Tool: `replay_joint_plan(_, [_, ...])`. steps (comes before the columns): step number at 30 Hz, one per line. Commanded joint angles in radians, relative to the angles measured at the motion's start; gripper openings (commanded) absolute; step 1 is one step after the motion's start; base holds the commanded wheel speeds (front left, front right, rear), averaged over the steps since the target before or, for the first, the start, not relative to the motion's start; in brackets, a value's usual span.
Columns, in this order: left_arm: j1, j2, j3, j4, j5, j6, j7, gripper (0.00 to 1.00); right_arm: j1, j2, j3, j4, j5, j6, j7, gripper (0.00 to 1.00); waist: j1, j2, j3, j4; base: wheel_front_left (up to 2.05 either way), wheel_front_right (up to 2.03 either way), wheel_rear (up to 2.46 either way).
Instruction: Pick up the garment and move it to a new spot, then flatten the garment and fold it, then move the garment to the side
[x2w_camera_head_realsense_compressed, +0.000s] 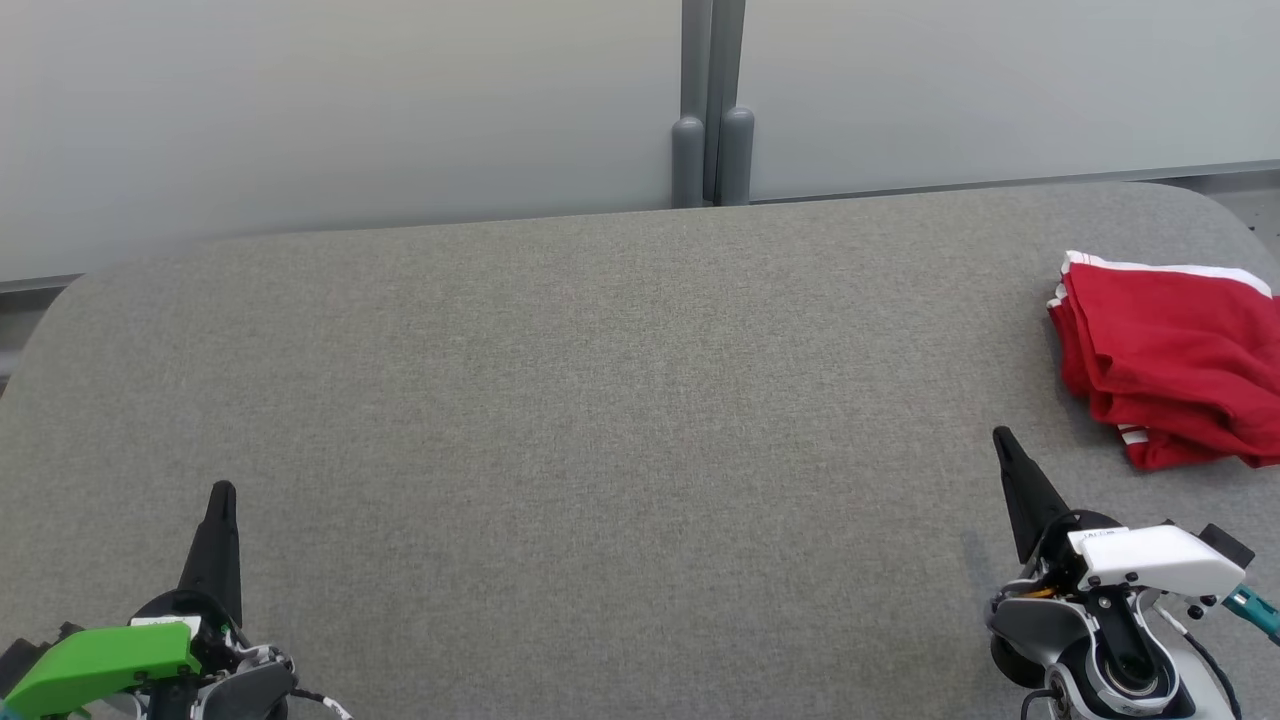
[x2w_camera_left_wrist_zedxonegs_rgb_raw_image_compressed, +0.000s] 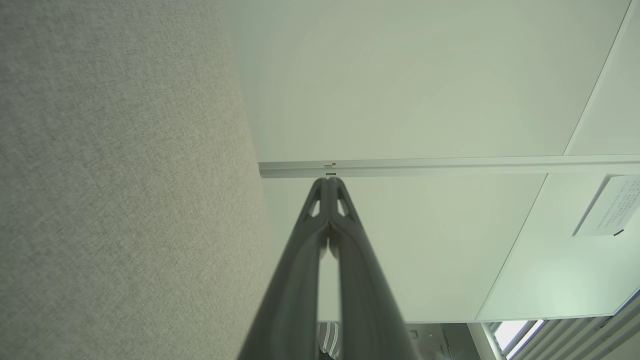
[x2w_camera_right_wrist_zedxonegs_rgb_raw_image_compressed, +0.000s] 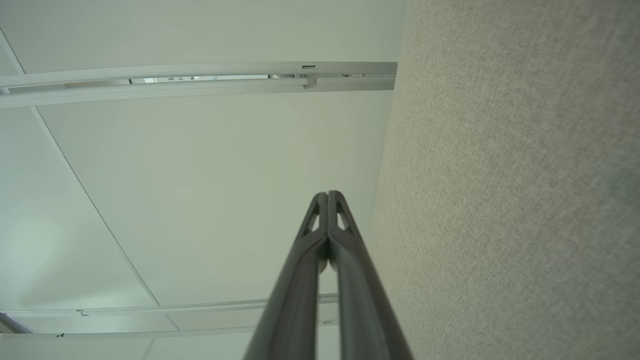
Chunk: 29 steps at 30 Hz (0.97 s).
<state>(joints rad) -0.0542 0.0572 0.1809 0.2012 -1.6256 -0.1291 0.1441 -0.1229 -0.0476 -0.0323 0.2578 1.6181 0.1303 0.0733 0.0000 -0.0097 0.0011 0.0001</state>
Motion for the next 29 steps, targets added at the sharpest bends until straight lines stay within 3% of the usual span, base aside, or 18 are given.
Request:
replay_joint_plan(1, [-0.013,0.001,0.003,0.000,0.007,-0.006,0.002,0.00,-0.004,-0.005,-0.002,0.001,0.006,0.001,0.003,0.00,0.0000,0.0097,0.000,0.000,0.00,0.00,0.00])
replay_joint_plan(29, [-0.014,-0.001,0.005,0.000,0.008,-0.006,0.004,0.00,-0.004,-0.005,-0.002,0.001,0.006,0.001,0.003,0.00,0.0000,0.0097,0.000,0.000,0.00,0.00,0.00])
